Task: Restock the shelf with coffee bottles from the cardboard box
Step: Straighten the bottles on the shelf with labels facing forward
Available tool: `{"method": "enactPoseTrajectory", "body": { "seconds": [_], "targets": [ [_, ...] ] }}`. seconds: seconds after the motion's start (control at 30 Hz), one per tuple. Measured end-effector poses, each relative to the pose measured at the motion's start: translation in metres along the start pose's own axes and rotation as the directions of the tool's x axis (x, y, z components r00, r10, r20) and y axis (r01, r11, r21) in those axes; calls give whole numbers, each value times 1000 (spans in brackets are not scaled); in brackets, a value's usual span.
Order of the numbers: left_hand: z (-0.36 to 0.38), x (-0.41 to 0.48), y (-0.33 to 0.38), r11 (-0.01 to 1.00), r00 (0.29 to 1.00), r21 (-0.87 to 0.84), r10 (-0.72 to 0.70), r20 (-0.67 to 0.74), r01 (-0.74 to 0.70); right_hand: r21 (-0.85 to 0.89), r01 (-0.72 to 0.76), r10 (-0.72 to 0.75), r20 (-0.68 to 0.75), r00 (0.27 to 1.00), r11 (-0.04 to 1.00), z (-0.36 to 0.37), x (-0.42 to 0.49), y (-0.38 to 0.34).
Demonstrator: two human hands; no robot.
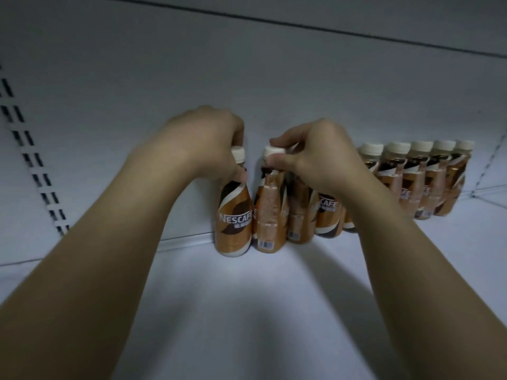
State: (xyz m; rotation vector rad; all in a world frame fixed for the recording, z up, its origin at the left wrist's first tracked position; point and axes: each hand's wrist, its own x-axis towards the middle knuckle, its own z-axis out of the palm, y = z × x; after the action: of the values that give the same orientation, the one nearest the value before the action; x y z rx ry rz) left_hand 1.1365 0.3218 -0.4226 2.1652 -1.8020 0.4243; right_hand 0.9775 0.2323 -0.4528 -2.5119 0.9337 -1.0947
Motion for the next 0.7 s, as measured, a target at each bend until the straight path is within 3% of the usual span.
{"method": "enactPoseTrajectory", "body": {
  "seconds": [0.23, 0.7],
  "targets": [
    [-2, 0, -3, 997, 999, -74, 19, 26, -17, -117, 18, -42, -208, 977, 993, 19, -2, 0],
    [-1, 1, 3, 999, 999, 22, -31, -22, 31, -213, 55, -132, -366, 921, 975, 40, -16, -11]
  ]
}}
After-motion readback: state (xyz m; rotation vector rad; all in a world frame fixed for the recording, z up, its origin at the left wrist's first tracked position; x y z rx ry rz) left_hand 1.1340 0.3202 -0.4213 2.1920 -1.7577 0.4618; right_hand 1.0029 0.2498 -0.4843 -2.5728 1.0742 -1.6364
